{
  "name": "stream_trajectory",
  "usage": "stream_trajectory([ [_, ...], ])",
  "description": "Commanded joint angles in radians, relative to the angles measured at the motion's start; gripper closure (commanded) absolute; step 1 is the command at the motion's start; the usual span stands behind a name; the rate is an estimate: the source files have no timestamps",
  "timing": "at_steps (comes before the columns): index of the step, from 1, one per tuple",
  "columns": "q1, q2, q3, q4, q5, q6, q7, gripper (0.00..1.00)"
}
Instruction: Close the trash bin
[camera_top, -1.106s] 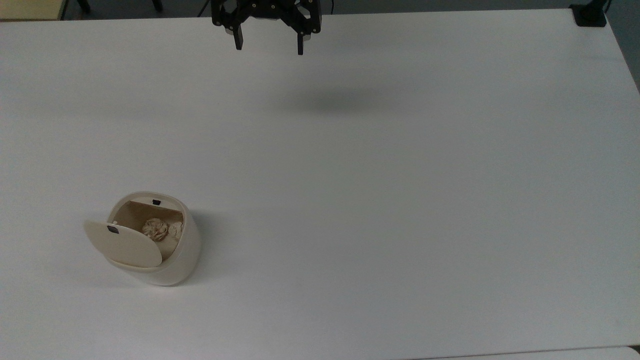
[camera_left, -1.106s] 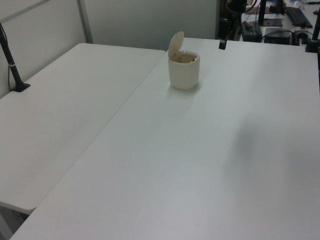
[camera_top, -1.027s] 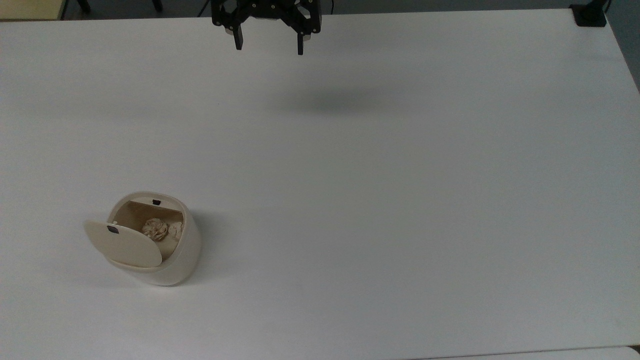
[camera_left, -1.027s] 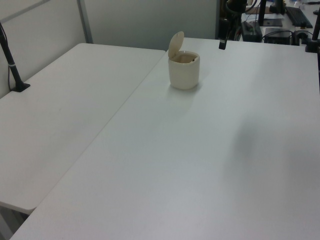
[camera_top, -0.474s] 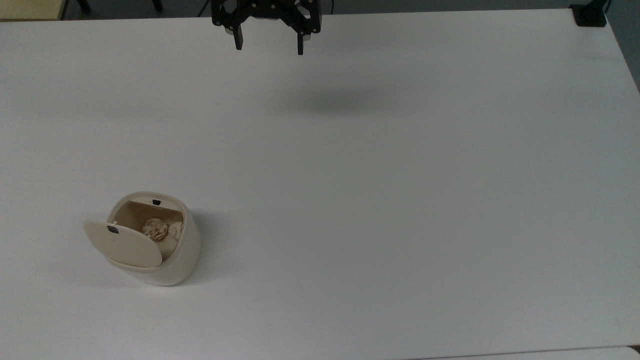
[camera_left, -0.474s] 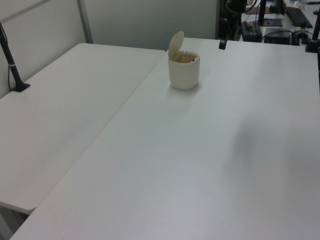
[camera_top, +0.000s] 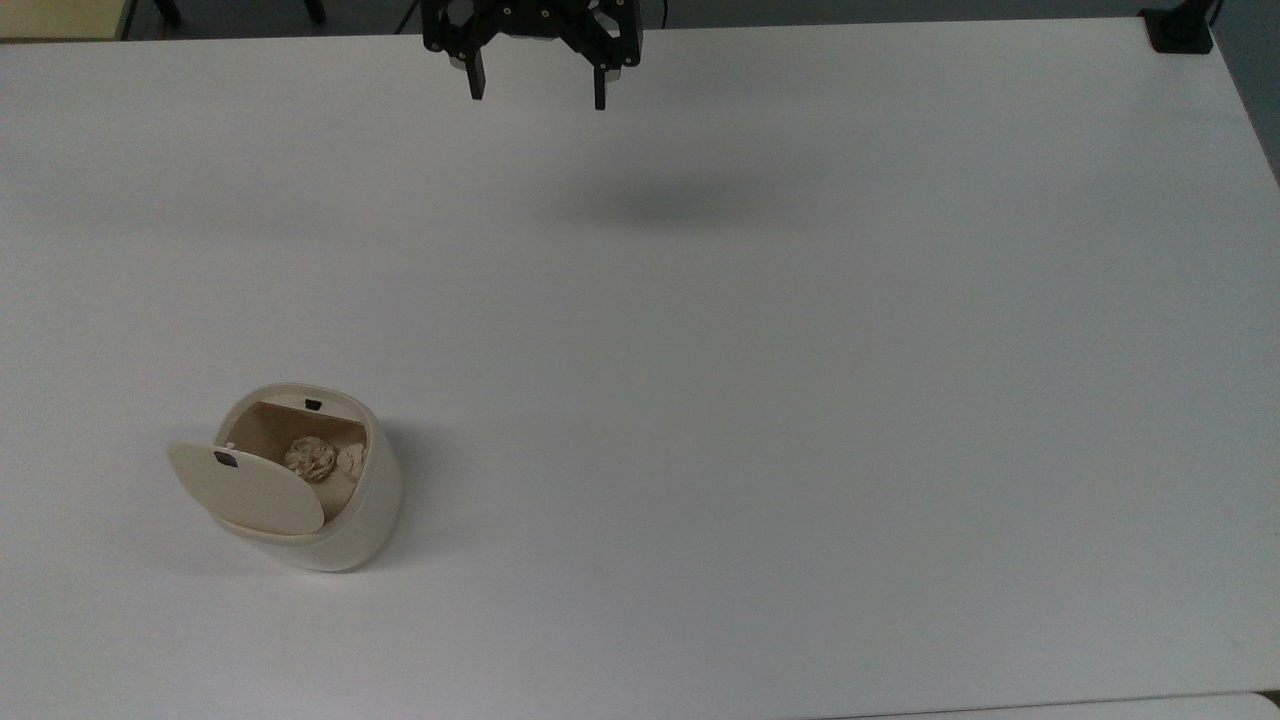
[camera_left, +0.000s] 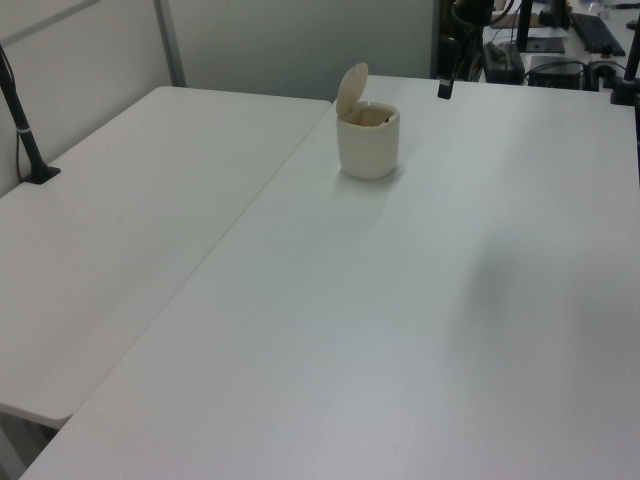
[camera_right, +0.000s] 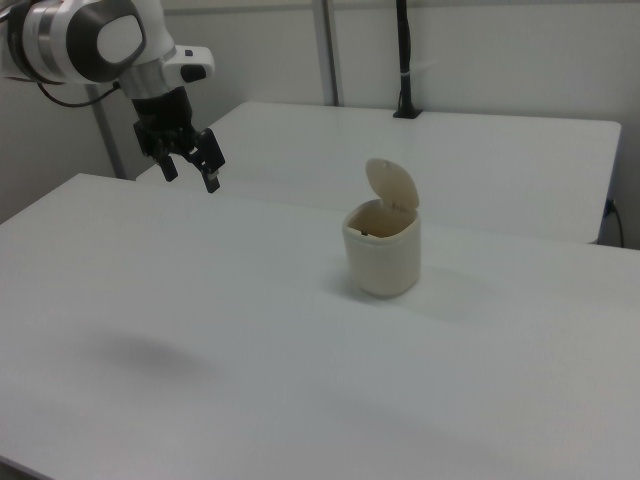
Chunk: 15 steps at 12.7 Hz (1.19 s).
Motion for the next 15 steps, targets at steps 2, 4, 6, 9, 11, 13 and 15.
stream_trajectory([
  [2, 0.015, 0.020, -0.022, 0.022, 0.014, -0.019, -0.018, 0.00],
  [4, 0.012, 0.037, -0.022, 0.037, 0.010, 0.025, -0.004, 0.01],
  [6, 0.009, 0.065, -0.023, 0.058, 0.013, 0.029, -0.001, 0.04],
  [9, -0.040, 0.141, -0.037, 0.152, 0.011, 0.125, 0.107, 0.25],
  [11, -0.065, 0.173, -0.037, 0.160, 0.008, 0.304, 0.207, 0.51],
  [13, -0.082, 0.209, -0.039, 0.175, 0.004, 0.421, 0.331, 0.71],
  [15, -0.092, 0.245, -0.042, 0.204, 0.001, 0.484, 0.458, 0.88],
])
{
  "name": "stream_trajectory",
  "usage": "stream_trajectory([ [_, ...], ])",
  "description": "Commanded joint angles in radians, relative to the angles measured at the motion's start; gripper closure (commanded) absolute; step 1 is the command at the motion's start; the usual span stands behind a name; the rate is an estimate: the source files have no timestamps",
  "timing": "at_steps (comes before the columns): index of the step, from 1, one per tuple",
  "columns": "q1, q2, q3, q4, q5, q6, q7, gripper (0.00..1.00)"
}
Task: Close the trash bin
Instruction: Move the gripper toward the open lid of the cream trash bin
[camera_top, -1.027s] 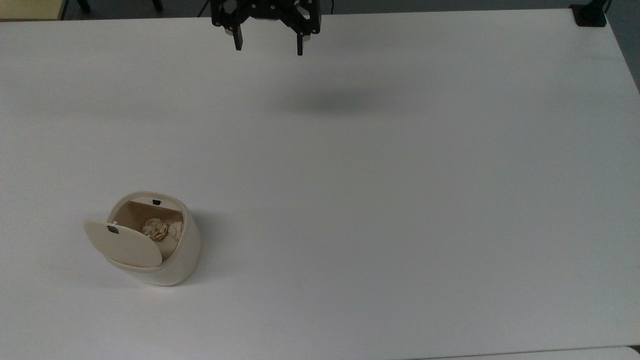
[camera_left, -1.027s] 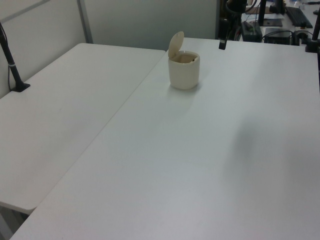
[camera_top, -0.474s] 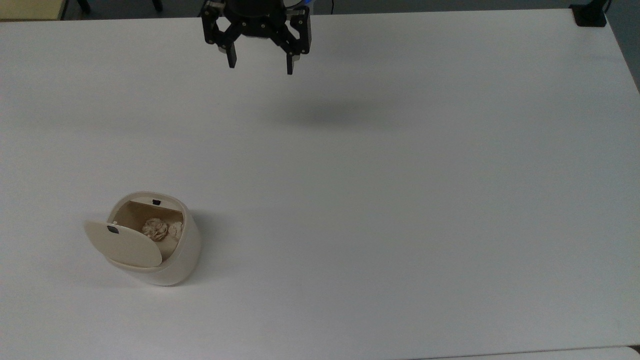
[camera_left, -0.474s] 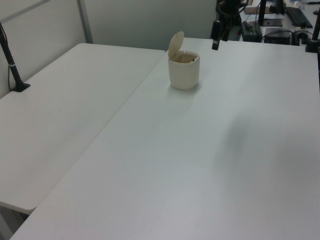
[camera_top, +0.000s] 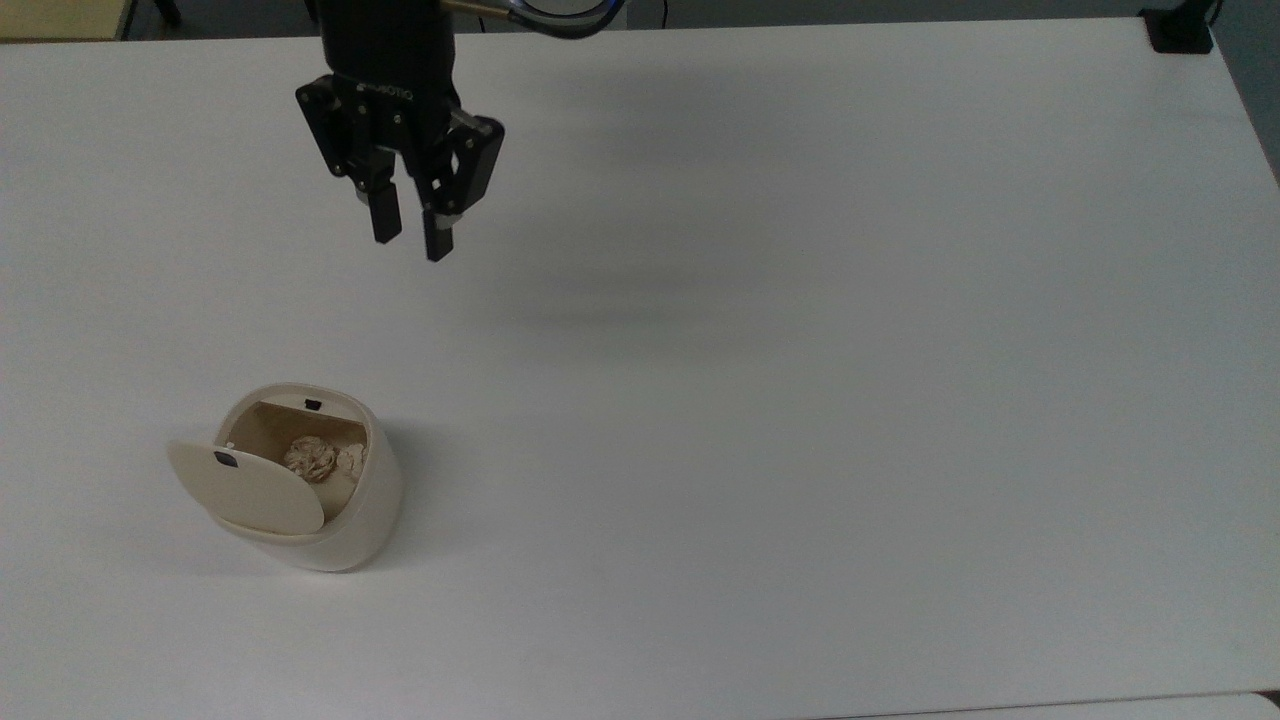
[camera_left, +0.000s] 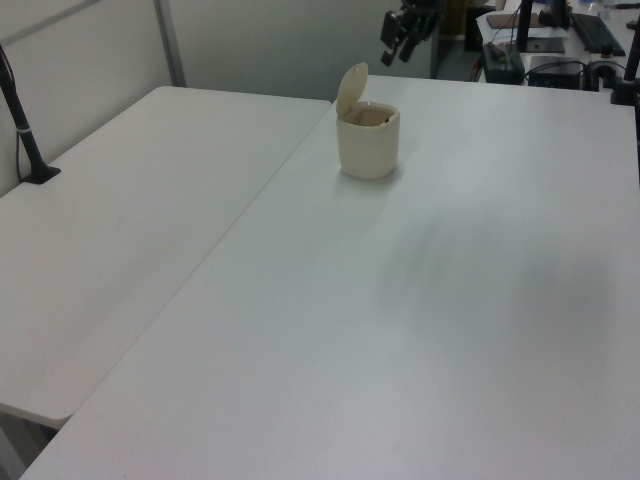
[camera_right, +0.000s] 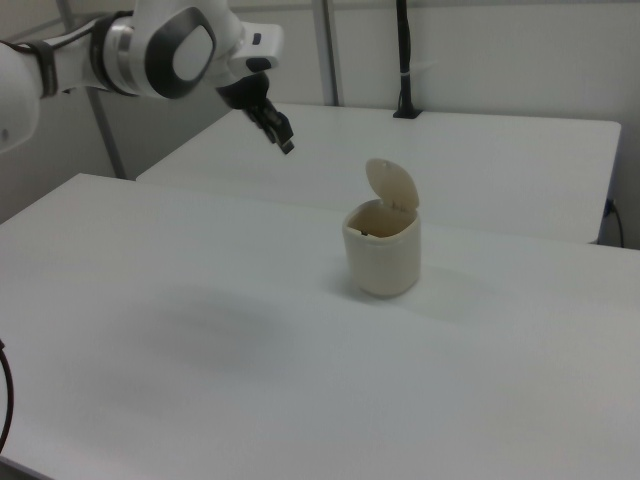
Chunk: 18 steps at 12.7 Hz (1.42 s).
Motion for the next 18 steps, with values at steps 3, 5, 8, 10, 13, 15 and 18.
stream_trajectory([
  [3, -0.023, 0.116, -0.026, 0.104, 0.002, 0.160, 0.385, 0.97],
  [5, -0.023, 0.166, -0.057, 0.151, 0.002, 0.217, 0.538, 0.99],
  [8, -0.017, 0.212, -0.092, 0.171, -0.001, 0.323, 0.669, 0.99],
  [10, -0.014, 0.257, -0.115, 0.171, -0.003, 0.421, 0.676, 0.99],
  [13, -0.015, 0.298, -0.140, 0.171, -0.001, 0.524, 0.677, 0.99],
  [15, -0.015, 0.323, -0.152, 0.171, -0.001, 0.575, 0.677, 0.99],
  [18, -0.017, 0.337, -0.157, 0.170, -0.003, 0.587, 0.673, 0.99],
])
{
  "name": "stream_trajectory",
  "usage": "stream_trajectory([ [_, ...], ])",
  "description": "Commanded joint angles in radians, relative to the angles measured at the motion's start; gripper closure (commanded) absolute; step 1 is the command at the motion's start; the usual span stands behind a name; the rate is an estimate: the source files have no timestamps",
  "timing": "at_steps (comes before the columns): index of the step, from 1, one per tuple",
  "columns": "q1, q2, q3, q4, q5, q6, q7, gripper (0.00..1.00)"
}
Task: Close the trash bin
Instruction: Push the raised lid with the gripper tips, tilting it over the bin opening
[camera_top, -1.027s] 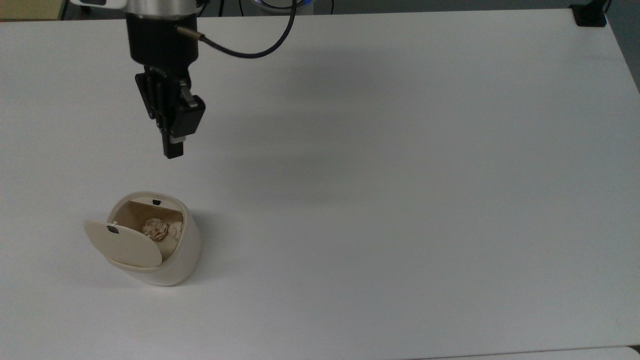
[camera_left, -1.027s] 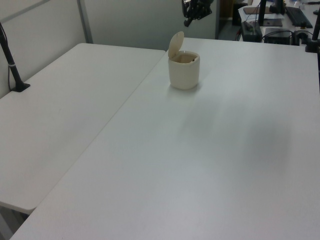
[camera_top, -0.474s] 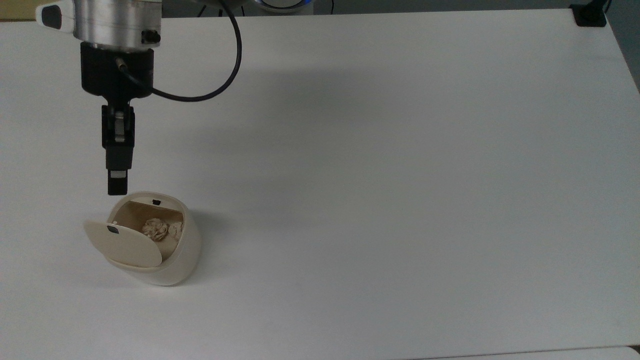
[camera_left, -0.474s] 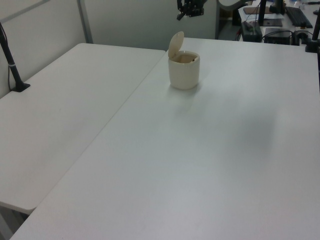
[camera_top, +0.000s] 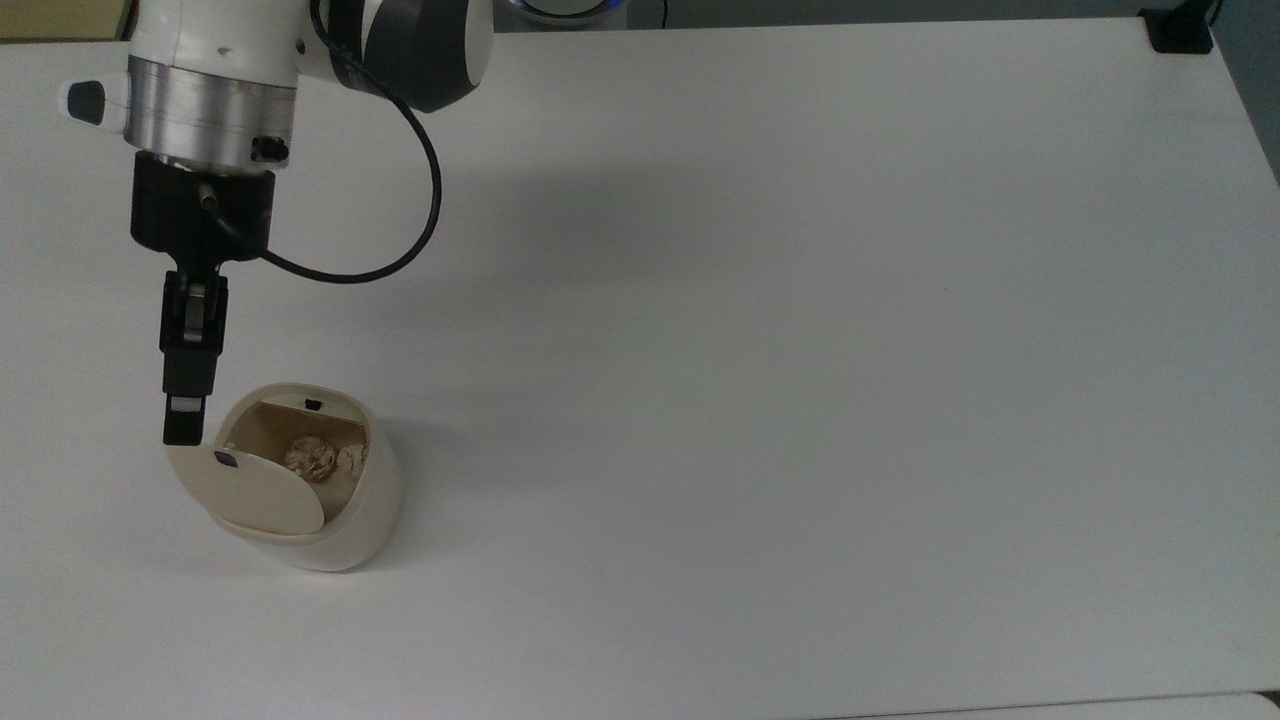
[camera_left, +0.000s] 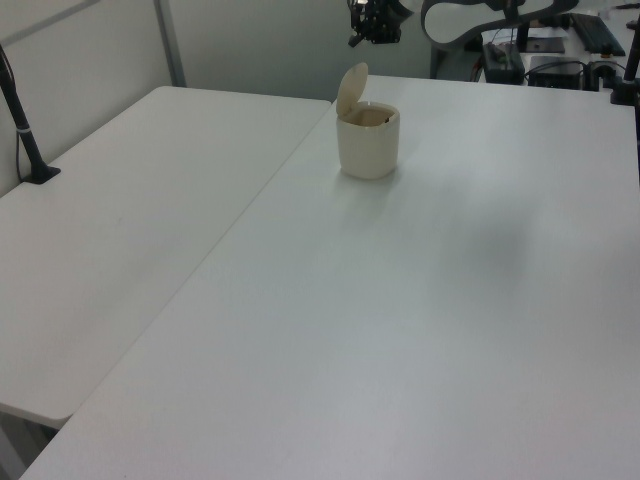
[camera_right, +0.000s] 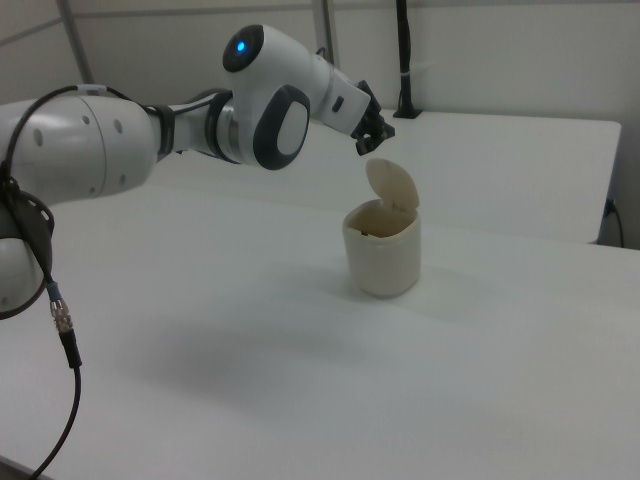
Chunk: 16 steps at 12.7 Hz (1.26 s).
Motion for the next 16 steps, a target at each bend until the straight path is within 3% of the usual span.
stream_trajectory([
  [1, 0.016, 0.022, -0.021, 0.025, -0.004, 0.018, 0.019, 0.99],
  [16, 0.011, 0.055, -0.019, 0.017, -0.061, 0.020, 0.016, 0.99],
])
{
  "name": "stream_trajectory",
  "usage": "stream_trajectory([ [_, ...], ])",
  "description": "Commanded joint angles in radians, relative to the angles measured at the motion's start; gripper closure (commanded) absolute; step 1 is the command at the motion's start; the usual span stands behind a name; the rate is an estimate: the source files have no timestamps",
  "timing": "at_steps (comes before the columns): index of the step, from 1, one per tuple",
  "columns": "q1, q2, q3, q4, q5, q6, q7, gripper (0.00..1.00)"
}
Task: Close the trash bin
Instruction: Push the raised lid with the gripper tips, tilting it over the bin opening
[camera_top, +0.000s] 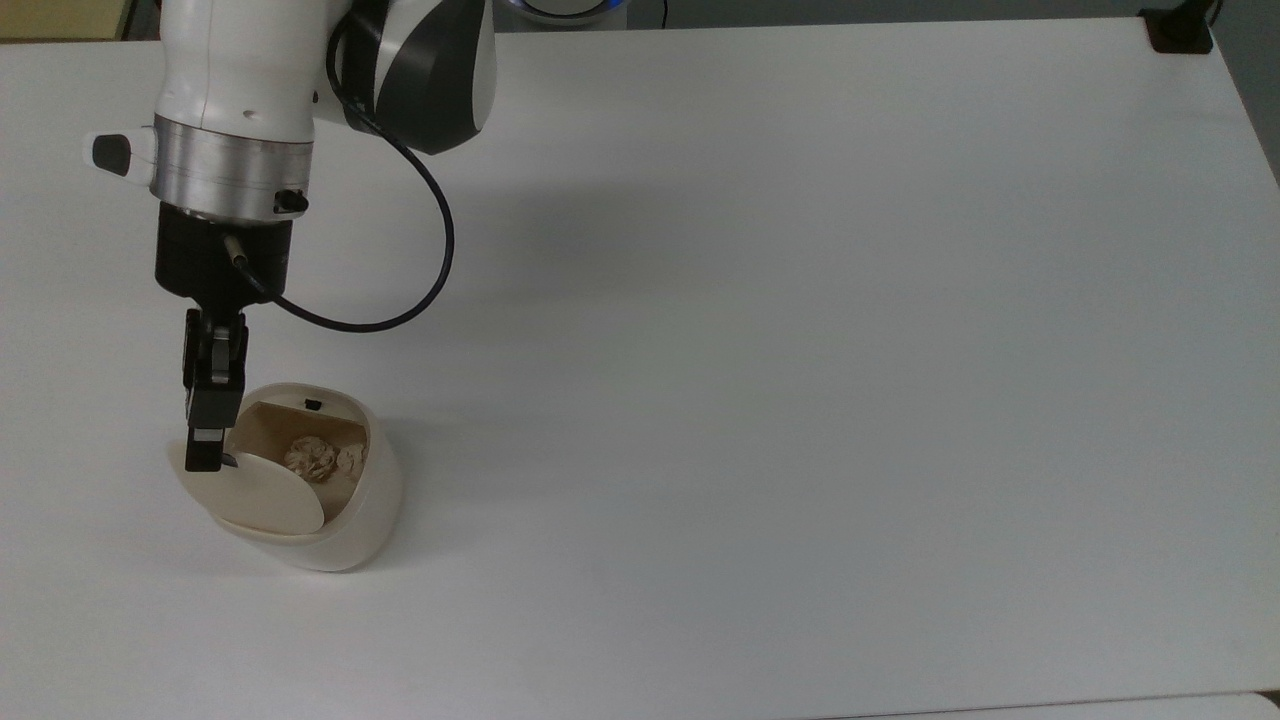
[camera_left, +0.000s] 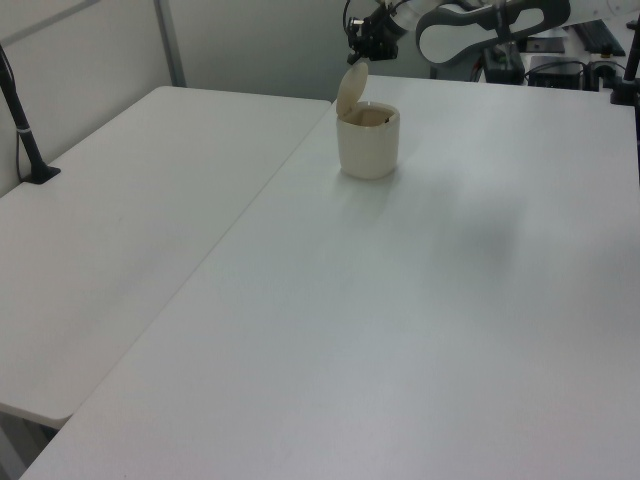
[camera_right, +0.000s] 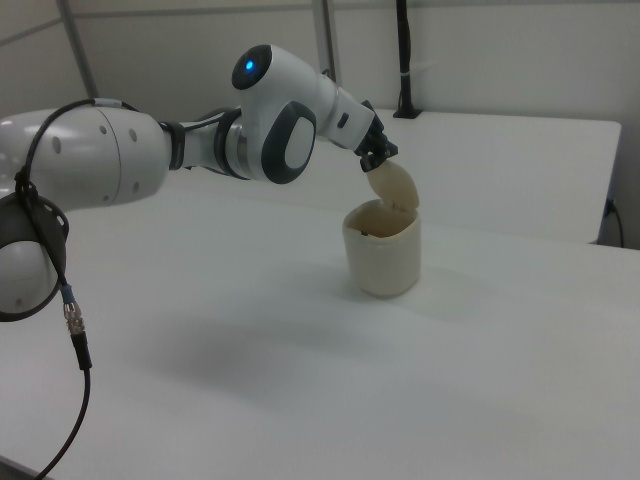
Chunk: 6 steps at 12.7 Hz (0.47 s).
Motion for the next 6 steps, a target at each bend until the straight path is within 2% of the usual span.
stream_trajectory([
  [1, 0.007, 0.010, -0.016, 0.014, -0.020, 0.014, 0.015, 0.99],
  [6, 0.009, 0.010, -0.016, -0.002, -0.028, 0.014, -0.007, 0.99],
])
